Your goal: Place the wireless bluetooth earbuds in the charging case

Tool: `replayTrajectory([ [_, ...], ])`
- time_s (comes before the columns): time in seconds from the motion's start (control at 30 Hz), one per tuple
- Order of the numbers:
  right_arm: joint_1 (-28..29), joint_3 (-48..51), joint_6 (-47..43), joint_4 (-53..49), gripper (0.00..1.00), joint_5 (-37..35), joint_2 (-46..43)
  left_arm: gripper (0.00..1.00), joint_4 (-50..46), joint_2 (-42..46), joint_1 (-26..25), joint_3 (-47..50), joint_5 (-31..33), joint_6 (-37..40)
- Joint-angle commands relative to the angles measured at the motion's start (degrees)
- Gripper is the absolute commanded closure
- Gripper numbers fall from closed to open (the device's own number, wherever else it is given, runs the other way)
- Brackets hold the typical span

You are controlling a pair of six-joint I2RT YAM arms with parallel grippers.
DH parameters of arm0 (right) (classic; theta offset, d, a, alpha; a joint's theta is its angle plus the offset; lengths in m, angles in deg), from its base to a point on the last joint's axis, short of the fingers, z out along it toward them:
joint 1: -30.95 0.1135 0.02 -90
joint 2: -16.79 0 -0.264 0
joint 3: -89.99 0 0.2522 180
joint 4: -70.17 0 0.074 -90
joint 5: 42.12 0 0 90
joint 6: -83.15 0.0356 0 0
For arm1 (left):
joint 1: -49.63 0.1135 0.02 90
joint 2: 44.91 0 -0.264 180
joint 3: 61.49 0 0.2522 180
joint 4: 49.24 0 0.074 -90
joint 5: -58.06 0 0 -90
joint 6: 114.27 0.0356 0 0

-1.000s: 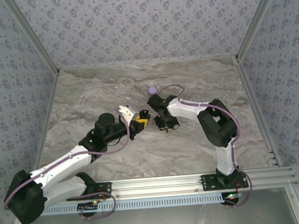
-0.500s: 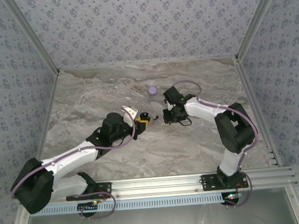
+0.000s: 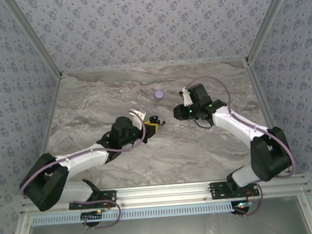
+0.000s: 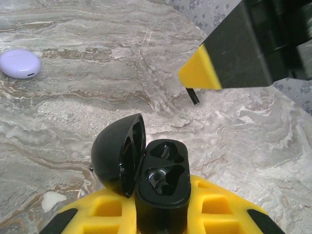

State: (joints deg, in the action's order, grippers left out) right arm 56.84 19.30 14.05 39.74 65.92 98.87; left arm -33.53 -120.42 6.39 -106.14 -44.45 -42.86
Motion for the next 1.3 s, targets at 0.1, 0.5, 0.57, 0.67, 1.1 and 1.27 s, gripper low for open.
replayTrajectory([
  [0.1, -0.9, -0.3, -1.6, 1.9, 0.79, 6.2, -5.5, 0.88, 5.9, -1.5, -0.3, 0.0, -2.0, -2.0],
  [0.5, -1.2, -3.2, -2.0, 1.5, 0.78, 11.8, -9.7, 0.88, 9.3, -2.4, -0.3, -0.7, -4.1, -3.1],
  [0.57, -1.2, -3.4, -1.7, 2.0, 0.78, 12.9, -10.4, 0.88, 9.9, -2.4, -0.3, -0.8, -4.5, -3.3],
  [0.67, -1.1, -3.5, -1.4, 2.9, 0.78, 14.0, -11.4, 0.88, 11.2, -2.5, -0.3, -0.9, -5.6, -3.3],
  [1.1, 0.1, -3.9, -0.3, 5.8, 0.77, 16.5, -14.1, 0.89, 15.8, -3.6, -0.3, -2.2, -9.9, -3.5],
  [1.27, 2.1, -4.2, -0.6, 7.2, 0.77, 16.8, -14.2, 0.89, 18.3, -3.9, -0.4, -2.6, -12.2, -3.4],
])
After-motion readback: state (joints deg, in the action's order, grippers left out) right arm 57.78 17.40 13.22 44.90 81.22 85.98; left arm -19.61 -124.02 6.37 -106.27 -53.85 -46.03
